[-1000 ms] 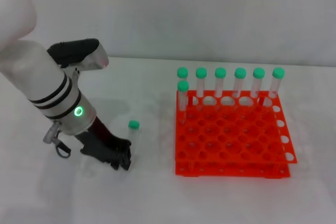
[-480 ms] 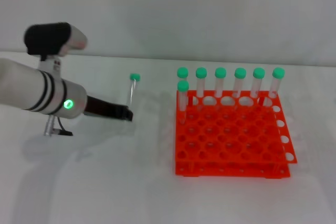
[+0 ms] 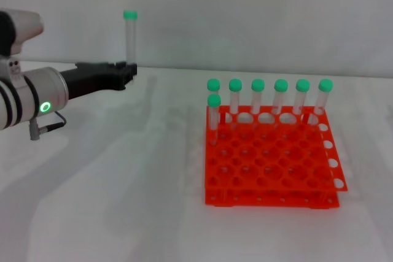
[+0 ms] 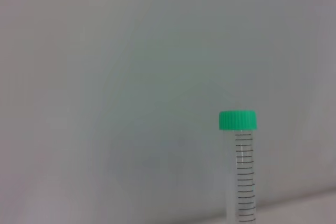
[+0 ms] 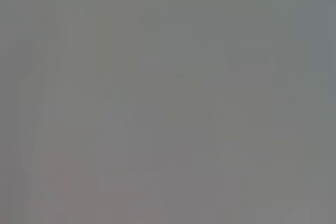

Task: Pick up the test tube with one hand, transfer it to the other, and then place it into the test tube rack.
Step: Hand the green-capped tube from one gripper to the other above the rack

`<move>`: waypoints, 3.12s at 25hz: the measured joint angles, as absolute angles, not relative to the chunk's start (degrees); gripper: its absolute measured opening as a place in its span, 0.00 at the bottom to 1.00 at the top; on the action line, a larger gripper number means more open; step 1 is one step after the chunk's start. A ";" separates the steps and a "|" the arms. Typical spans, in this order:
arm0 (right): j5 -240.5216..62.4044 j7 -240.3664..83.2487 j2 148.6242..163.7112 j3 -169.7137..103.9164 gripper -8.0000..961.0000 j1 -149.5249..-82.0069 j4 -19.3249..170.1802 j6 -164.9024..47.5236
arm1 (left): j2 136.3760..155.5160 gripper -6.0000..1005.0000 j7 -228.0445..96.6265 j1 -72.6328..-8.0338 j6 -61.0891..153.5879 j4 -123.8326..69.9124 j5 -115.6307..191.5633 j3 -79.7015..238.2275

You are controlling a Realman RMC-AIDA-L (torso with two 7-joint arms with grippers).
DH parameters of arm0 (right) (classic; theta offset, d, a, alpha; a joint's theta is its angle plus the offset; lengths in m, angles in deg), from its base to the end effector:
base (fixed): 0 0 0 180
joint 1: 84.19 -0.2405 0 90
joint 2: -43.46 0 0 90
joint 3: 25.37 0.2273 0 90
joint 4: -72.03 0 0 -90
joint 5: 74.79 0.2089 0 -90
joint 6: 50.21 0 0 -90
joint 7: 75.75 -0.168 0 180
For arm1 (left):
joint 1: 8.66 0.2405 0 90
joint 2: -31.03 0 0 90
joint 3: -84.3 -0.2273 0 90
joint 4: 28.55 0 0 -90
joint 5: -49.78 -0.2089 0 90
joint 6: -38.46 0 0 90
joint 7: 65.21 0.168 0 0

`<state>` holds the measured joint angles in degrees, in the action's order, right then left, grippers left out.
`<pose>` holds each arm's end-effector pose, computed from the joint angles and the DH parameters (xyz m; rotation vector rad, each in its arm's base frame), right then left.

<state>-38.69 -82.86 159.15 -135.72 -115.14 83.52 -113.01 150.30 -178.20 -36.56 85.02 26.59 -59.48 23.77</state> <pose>0.2813 0.3959 0.0505 -1.4882 0.4446 0.7231 -0.2264 0.4236 0.0395 -2.1036 -0.9187 -0.4978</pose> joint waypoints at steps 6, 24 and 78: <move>-39.58 -89.28 158.72 -136.79 0.65 -114.12 85.21 -112.98 | 150.28 0.19 -155.35 -33.40 89.05 22.97 -37.08 23.75; -72.52 -125.41 149.33 -137.22 0.64 -114.82 85.11 -133.59 | 149.86 0.19 -127.44 -39.38 118.84 2.92 -28.08 23.59; -95.58 -130.17 151.65 -136.18 0.29 -123.01 87.55 -136.23 | 150.82 0.19 -117.15 -49.02 115.88 -11.17 -25.94 15.58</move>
